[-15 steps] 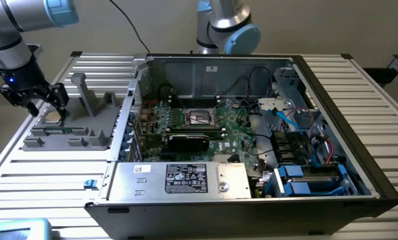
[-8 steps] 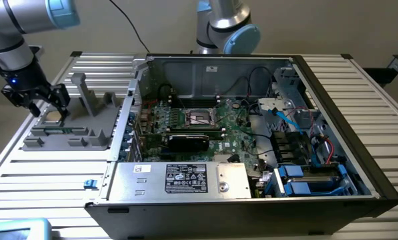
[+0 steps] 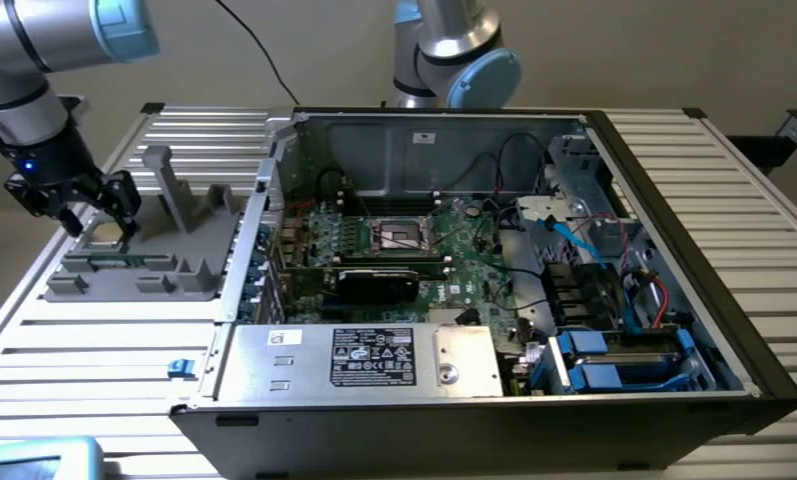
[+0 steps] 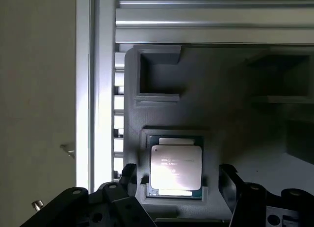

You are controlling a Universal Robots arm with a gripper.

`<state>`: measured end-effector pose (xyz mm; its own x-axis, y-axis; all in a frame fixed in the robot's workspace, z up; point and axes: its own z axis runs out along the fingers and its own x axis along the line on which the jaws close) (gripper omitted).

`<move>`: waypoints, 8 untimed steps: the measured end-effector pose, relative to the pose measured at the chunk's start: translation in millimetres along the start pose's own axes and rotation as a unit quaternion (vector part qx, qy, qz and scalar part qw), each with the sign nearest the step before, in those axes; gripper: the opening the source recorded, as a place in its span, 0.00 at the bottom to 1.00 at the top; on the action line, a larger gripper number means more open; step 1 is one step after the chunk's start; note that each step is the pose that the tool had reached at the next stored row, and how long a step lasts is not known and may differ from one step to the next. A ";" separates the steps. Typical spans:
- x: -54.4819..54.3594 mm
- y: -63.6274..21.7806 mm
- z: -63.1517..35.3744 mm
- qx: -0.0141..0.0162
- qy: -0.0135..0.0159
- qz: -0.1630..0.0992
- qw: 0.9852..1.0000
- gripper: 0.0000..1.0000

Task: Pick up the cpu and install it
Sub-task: 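Pick up the cpu and move it towards the insertion slot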

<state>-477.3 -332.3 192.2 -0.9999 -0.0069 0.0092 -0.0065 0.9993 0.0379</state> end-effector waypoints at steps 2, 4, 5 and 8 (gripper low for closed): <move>0.8 0.4 0.2 0.000 -0.005 0.001 1.000 0.77; 2.1 1.0 0.9 0.000 -0.009 0.002 1.000 0.77; 2.2 1.1 1.5 0.000 -0.010 0.002 1.000 0.77; 2.3 1.0 3.5 0.000 -0.009 0.004 1.000 0.77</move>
<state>-479.6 -331.2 188.8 -1.0000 0.0009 -0.0089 0.0005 0.9993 0.0371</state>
